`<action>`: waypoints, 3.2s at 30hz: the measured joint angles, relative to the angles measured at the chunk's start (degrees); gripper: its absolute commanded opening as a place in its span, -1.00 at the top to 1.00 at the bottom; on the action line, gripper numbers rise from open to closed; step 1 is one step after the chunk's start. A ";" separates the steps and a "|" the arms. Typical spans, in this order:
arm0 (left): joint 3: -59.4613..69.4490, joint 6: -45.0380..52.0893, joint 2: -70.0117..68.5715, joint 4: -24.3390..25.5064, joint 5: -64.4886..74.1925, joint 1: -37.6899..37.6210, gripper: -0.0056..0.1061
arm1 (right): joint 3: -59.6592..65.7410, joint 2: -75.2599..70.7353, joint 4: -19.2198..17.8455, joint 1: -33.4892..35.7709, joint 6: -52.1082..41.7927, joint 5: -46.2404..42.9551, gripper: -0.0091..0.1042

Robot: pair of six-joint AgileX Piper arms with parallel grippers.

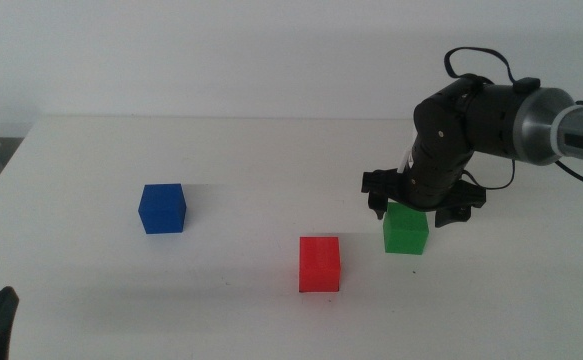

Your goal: Stack red cubes first, then green, then blue cubes in a specific spot.

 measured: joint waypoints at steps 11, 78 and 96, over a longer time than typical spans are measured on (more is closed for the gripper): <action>0.00 0.00 0.00 0.00 0.00 0.00 -0.78 | 0.00 1.88 0.00 0.12 0.00 -0.14 -0.71; 0.00 0.00 0.00 0.00 0.00 0.00 -0.78 | -13.41 1.80 -2.10 19.51 5.83 15.05 0.77; 0.00 0.00 0.00 0.00 0.00 0.00 -0.78 | -13.41 2.14 -3.74 19.51 9.08 14.65 0.77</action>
